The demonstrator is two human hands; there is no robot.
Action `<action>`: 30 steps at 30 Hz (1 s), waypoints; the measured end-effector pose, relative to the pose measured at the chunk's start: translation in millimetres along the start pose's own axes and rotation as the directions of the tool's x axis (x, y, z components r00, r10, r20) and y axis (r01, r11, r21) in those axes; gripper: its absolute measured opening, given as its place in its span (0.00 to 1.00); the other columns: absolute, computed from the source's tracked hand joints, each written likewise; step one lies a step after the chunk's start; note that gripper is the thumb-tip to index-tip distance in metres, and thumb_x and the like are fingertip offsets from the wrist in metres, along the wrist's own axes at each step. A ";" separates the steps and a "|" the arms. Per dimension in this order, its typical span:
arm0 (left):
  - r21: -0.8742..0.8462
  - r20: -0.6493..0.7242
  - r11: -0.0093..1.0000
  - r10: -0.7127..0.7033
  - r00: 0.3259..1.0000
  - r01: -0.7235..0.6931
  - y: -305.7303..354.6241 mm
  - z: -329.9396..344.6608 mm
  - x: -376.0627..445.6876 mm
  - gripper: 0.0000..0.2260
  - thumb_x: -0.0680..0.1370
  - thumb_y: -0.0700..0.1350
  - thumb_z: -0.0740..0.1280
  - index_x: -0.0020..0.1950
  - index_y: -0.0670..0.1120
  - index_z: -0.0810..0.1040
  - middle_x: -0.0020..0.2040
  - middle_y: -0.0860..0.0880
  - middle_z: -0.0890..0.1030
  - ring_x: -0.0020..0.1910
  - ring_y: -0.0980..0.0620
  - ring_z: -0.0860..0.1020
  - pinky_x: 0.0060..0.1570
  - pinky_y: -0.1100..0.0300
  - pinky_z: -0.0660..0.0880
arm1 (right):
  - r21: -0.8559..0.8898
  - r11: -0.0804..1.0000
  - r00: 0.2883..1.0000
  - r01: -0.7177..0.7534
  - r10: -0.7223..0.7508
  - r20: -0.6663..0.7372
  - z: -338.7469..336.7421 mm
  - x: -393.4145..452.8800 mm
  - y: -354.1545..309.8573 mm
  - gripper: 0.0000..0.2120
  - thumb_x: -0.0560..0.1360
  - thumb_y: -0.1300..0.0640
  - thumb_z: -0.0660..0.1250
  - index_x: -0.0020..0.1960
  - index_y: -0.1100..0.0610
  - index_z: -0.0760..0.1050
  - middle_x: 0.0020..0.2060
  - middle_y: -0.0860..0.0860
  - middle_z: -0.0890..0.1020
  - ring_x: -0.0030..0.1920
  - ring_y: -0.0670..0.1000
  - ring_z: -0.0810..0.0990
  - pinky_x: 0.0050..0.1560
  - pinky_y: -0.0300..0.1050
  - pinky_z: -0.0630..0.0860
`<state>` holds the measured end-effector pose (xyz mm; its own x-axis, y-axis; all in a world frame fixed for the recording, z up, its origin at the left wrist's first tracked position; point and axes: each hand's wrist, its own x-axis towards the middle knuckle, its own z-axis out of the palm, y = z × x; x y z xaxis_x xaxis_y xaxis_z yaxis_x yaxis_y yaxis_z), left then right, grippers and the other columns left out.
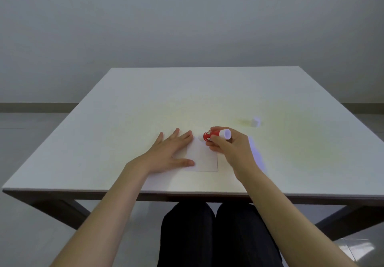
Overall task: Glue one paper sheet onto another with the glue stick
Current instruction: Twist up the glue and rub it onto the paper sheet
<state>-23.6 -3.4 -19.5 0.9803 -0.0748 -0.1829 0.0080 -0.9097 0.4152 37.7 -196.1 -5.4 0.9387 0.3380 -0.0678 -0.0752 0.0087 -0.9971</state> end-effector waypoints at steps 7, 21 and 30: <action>0.033 -0.002 0.999 -0.006 1.000 0.006 1.3 1.0 -0.2 0.38 0.75 0.64 0.60 0.78 0.54 0.46 0.78 0.60 0.45 0.77 0.56 0.39 0.74 0.45 0.35 | -0.232 0.968 0.995 0.094 -0.082 0.062 12.8 -14.7 0.9 0.05 0.68 0.58 0.69 0.39 0.49 0.82 0.40 0.48 0.87 0.45 0.52 0.85 0.53 0.56 0.79; -0.006 -0.010 1.000 -0.014 1.000 0.014 2.9 1.0 -1.3 0.40 0.74 0.64 0.62 0.78 0.53 0.45 0.78 0.61 0.45 0.77 0.58 0.39 0.74 0.47 0.35 | -0.157 0.985 0.990 0.073 -0.053 0.130 0.0 -16.7 3.6 0.05 0.69 0.63 0.67 0.41 0.60 0.82 0.35 0.54 0.87 0.36 0.54 0.86 0.44 0.51 0.82; -0.013 0.008 1.000 -0.025 1.000 0.026 6.5 -2.4 -2.2 0.40 0.74 0.62 0.63 0.78 0.53 0.45 0.78 0.60 0.45 0.77 0.57 0.39 0.74 0.46 0.35 | -0.089 0.996 0.999 0.030 -0.028 0.020 -5.5 -14.2 7.4 0.04 0.70 0.62 0.68 0.41 0.58 0.82 0.35 0.55 0.87 0.38 0.55 0.86 0.45 0.51 0.83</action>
<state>-25.2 -8.2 -14.3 0.9782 -0.0549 -0.2005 0.0357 -0.9057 0.4223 25.6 -206.0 -12.0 0.9334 0.3567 -0.0387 -0.0166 -0.0649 -0.9978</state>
